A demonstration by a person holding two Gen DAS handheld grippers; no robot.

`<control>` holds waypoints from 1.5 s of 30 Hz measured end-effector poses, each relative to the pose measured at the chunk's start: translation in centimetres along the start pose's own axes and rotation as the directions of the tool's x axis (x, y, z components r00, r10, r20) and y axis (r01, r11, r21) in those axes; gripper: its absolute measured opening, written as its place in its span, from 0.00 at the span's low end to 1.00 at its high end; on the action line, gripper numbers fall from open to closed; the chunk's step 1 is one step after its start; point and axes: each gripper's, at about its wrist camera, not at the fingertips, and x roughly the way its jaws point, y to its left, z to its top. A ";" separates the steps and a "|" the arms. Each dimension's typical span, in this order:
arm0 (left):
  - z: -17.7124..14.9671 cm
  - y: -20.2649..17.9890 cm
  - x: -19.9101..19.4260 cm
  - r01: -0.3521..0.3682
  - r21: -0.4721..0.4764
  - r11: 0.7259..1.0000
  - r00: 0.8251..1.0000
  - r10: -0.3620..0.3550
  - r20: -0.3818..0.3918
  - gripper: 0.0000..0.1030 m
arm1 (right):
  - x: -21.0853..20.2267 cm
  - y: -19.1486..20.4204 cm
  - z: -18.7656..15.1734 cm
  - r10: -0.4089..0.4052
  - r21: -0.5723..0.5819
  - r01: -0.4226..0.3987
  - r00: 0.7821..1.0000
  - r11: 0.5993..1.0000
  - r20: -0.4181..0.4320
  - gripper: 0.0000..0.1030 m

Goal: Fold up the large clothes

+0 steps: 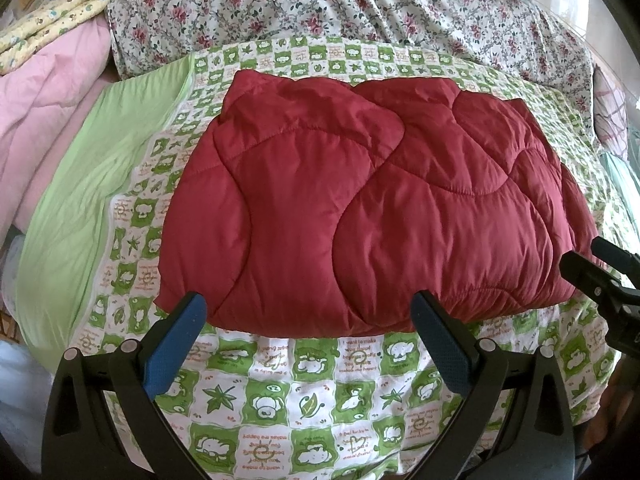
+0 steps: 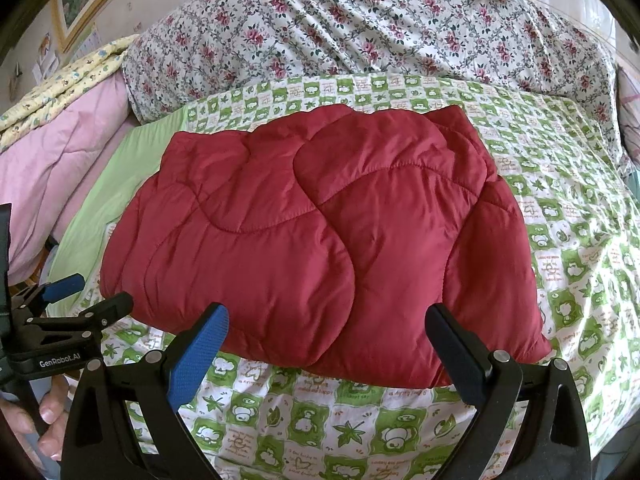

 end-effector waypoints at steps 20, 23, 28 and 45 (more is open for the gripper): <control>0.0 -0.2 -0.1 -0.002 0.001 1.000 1.000 0.002 0.002 0.99 | -0.2 0.0 0.2 0.005 0.007 -0.005 1.000 1.000 0.001 0.97; 0.1 -0.2 0.0 0.000 0.000 1.000 1.000 0.000 -0.001 0.99 | -0.2 0.0 0.3 0.005 0.006 -0.005 1.000 1.000 0.002 0.97; 0.0 -0.3 -0.1 -0.001 -0.001 1.000 1.000 0.001 0.000 0.99 | -0.2 0.0 0.2 0.003 0.008 -0.003 1.000 1.000 0.003 0.97; 0.3 -0.3 0.3 0.017 0.002 1.000 1.000 -0.017 -0.004 0.99 | 0.3 -0.5 0.1 0.003 0.012 -0.003 1.000 1.000 0.000 0.97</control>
